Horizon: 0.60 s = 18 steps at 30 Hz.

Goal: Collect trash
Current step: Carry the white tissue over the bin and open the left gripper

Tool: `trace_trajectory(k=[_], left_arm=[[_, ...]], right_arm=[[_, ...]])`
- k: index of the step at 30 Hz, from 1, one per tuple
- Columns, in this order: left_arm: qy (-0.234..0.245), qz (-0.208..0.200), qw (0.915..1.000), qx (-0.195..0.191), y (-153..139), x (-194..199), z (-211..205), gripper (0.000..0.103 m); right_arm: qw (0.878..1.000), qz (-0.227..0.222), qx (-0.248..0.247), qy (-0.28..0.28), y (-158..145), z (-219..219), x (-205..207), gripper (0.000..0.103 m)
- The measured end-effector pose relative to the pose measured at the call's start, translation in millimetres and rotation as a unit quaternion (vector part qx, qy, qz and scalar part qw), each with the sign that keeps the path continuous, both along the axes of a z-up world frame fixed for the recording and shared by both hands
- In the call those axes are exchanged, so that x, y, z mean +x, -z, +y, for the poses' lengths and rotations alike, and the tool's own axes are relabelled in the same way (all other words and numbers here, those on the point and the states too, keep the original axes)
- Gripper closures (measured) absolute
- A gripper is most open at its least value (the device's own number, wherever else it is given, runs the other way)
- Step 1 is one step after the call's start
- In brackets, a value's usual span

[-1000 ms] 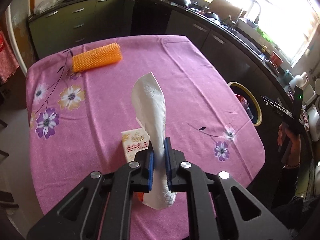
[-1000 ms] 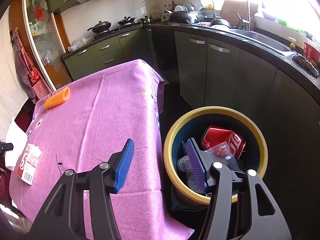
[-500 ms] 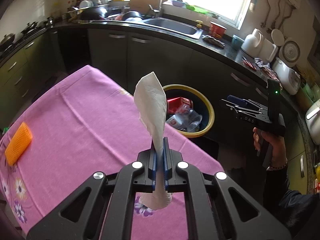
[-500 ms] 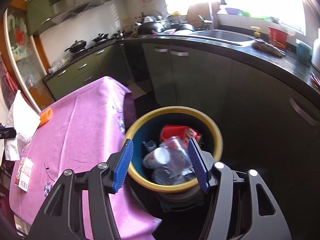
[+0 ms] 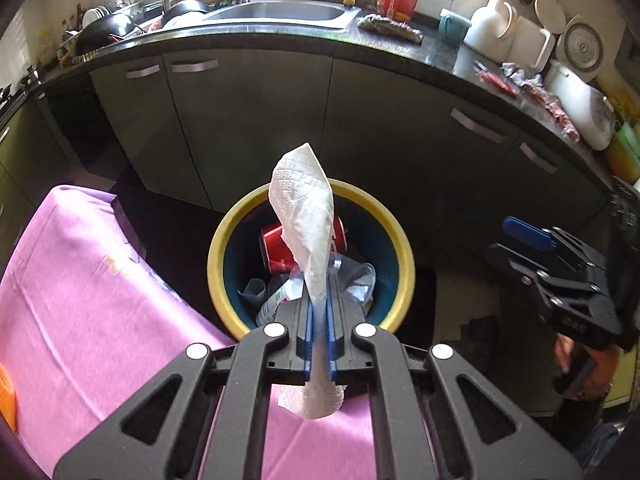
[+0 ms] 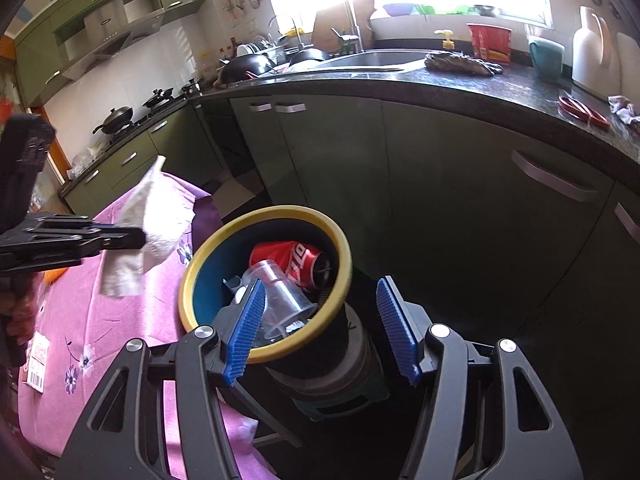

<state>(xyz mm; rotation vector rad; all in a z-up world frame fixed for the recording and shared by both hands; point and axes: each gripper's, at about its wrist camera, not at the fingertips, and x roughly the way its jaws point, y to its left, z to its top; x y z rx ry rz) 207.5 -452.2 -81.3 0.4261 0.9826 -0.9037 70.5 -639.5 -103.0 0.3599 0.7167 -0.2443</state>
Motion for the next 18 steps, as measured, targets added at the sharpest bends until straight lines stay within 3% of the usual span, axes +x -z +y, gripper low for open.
trace_trajectory(k=[7,11,18], left_arm=[[-0.006,0.004,0.9997,0.021,25.6,17.6,-26.7,0.097],[-0.002,0.0,0.9999,0.013,24.0,13.2,-26.3,0.047],[0.014,-0.009,0.9995,-0.026,-16.9,-15.8,19.4,0.035]], right_arm=[[1.0,0.007,0.003,0.011,4.1,-10.0,0.0,0.042],[1.0,0.007,0.0,0.009,1.3,-6.6,0.1,0.039],[1.0,0.009,-0.01,-0.003,-8.0,7.0,8.5,0.038]])
